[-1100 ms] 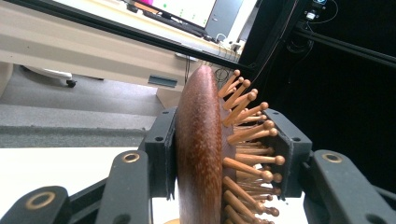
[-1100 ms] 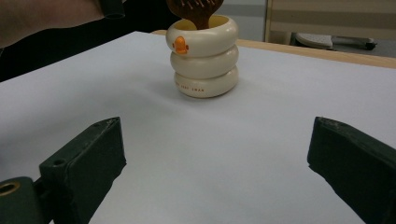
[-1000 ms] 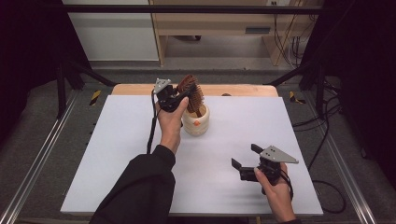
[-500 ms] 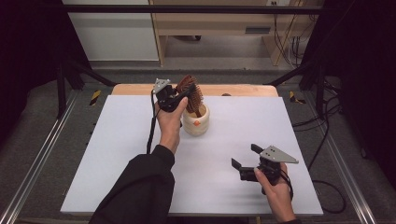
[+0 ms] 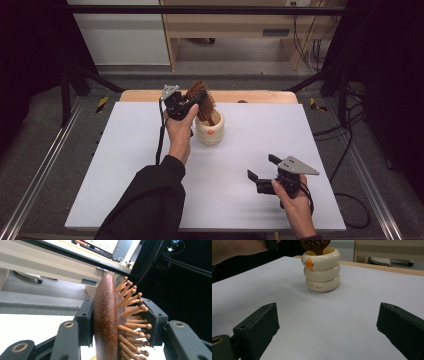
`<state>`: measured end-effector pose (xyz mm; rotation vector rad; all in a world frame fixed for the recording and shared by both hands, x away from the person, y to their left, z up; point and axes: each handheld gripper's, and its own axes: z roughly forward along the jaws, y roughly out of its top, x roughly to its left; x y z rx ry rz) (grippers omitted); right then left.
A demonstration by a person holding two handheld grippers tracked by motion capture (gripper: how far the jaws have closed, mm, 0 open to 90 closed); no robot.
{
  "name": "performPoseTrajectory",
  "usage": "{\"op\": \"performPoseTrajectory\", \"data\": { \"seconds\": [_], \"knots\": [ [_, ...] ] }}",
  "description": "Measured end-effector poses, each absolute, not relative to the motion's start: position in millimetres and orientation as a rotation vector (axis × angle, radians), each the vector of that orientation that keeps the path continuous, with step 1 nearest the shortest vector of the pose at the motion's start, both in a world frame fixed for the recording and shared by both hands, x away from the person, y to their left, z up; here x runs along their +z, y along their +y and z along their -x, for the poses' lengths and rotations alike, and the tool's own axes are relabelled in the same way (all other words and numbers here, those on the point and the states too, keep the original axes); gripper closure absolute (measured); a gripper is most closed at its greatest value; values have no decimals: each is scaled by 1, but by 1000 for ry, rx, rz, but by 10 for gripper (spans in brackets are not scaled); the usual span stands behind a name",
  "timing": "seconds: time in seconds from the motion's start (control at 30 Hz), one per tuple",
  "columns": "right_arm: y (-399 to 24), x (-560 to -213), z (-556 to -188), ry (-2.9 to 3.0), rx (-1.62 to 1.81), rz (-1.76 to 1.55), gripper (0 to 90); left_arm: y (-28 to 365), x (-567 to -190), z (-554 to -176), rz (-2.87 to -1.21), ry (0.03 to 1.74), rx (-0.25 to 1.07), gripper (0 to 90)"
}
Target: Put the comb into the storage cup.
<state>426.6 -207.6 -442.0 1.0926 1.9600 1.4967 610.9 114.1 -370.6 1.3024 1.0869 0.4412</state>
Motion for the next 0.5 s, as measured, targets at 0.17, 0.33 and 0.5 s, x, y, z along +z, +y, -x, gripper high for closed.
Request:
{"op": "performPoseTrajectory", "data": {
  "seconds": [0.17, 0.33, 0.5],
  "knots": [
    [-208, -442, -427, 1961, 1497, -1092, 44, 116, -371, -612, -1301, 1095, 439, 494],
    [-208, -442, -427, 1963, 1497, -1090, 44, 119, -373, -612, -1288, 1113, 434, 488],
    [-207, -443, -427, 1967, 1496, -1086, 44, 122, -374, -613, -1282, 1123, 428, 485]
  ]
}}
